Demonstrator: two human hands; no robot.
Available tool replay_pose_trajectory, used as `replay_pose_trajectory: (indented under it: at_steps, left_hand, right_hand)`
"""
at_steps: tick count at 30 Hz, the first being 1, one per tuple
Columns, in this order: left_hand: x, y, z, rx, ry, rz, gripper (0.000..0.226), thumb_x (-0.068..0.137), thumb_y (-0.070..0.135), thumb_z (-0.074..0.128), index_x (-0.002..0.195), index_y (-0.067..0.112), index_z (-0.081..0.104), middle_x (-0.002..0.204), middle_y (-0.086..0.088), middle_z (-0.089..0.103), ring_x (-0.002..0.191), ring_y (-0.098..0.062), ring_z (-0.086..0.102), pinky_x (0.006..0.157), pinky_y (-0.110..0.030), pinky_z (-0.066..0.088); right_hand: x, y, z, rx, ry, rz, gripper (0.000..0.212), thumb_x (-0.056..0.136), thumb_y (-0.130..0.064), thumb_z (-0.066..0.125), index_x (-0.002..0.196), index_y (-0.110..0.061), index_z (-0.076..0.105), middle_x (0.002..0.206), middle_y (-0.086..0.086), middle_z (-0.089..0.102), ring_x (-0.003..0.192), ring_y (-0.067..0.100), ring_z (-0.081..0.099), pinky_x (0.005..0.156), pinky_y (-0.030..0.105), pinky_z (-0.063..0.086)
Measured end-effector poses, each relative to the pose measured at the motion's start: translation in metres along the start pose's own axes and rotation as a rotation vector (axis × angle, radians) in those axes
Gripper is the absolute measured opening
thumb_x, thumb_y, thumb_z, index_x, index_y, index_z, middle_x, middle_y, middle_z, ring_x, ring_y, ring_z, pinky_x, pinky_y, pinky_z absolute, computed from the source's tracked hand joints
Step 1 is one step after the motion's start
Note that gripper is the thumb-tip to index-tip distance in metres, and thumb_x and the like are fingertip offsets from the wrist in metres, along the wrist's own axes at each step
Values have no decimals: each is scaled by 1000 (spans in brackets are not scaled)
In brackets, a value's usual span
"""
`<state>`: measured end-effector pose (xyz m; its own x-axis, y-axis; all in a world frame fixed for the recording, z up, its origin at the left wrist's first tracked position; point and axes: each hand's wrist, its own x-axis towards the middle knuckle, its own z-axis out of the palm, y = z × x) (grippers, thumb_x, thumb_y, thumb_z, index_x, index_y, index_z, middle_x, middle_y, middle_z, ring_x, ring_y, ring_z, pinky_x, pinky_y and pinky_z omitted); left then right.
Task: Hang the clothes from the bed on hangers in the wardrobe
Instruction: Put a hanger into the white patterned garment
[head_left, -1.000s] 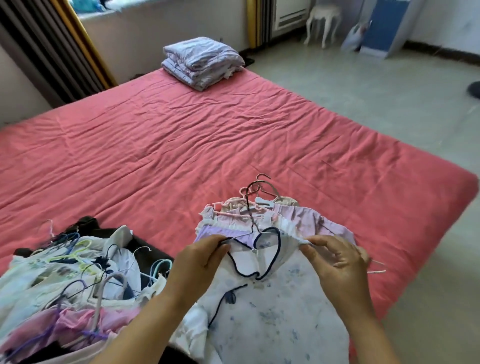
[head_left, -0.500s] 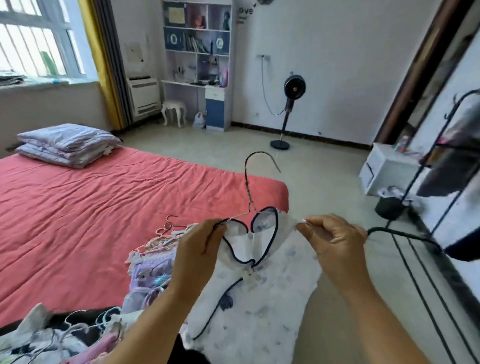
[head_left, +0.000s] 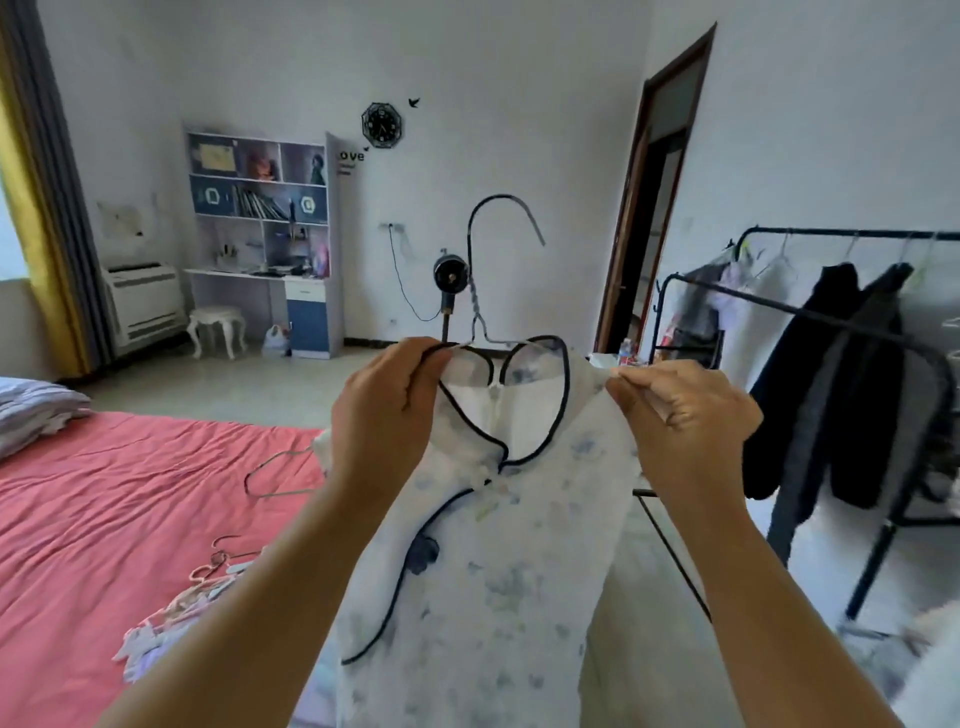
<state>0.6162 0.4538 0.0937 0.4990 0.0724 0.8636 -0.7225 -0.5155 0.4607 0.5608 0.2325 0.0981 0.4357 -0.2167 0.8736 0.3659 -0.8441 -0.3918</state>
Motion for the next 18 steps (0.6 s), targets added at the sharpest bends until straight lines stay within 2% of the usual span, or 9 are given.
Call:
replay_pose_trajectory:
  at_steps: [1,2,4,6,8,9,13,16,18]
  left_hand:
    - [-7,11,-3,5,-6,-5,27,90,34,49,97,17,69,79,6,68,70,-18,60,60,-31,47]
    - [-15,19,-5,16,-14,-13,26,90,34,50,97,18,69,79,6,68,69,-18,60,59,-30,47]
    - [-37,36,-10,56,-22,-49,21,92,30,54,96,17,70,77,5,68,66,-17,57,54,-24,42]
    - [-58,53,-16,126,-31,-125,17,93,25,57,92,14,70,71,4,64,63,-19,55,51,-22,36]
    - [-79,73,-26,157,-73,-214,18,93,24,56,89,13,69,63,6,58,58,-18,53,49,-24,33]
    - [-90,82,-32,160,-100,-255,18,93,24,56,89,12,68,60,7,56,55,-16,51,49,-25,32]
    - [-129,118,-60,212,-196,-343,20,92,23,56,83,10,68,57,3,55,54,-17,48,50,-27,34]
    - [-154,142,-75,196,-300,-364,22,91,21,57,76,6,64,53,4,49,51,-17,45,50,-28,30]
    - [-167,160,-81,143,-378,-365,25,90,20,58,70,5,59,50,4,43,51,-19,42,48,-30,28]
  right_hand:
    - [-5,-1,-9,-49,-8,32,35,83,-52,51,90,-26,73,87,-5,67,92,20,61,98,50,33]
    - [-12,-3,-15,-101,-24,67,38,82,-53,50,93,-24,73,93,-5,67,96,19,59,98,38,25]
    - [-33,-9,-30,-164,-48,108,37,81,-49,54,99,-22,71,102,-4,65,103,19,55,87,25,16]
    - [-57,-21,-47,-144,-74,123,34,78,-41,58,102,-19,69,103,-3,64,103,20,55,88,26,20]
    - [-82,-39,-64,-65,-137,110,33,78,-35,59,103,-16,68,102,-3,64,102,18,56,91,35,35]
    - [-95,-50,-73,-3,-198,118,33,79,-34,59,105,-16,68,102,-5,64,101,15,56,91,35,41]
    - [-136,-84,-105,174,-399,186,29,85,-25,67,112,-14,65,98,-9,62,96,9,56,84,19,43]
    - [-153,-100,-127,200,-420,245,30,85,-24,66,113,-15,63,98,-9,60,89,5,56,72,7,40]
    - [-160,-108,-145,207,-416,293,32,85,-25,66,115,-15,62,99,-7,61,88,7,57,70,7,40]
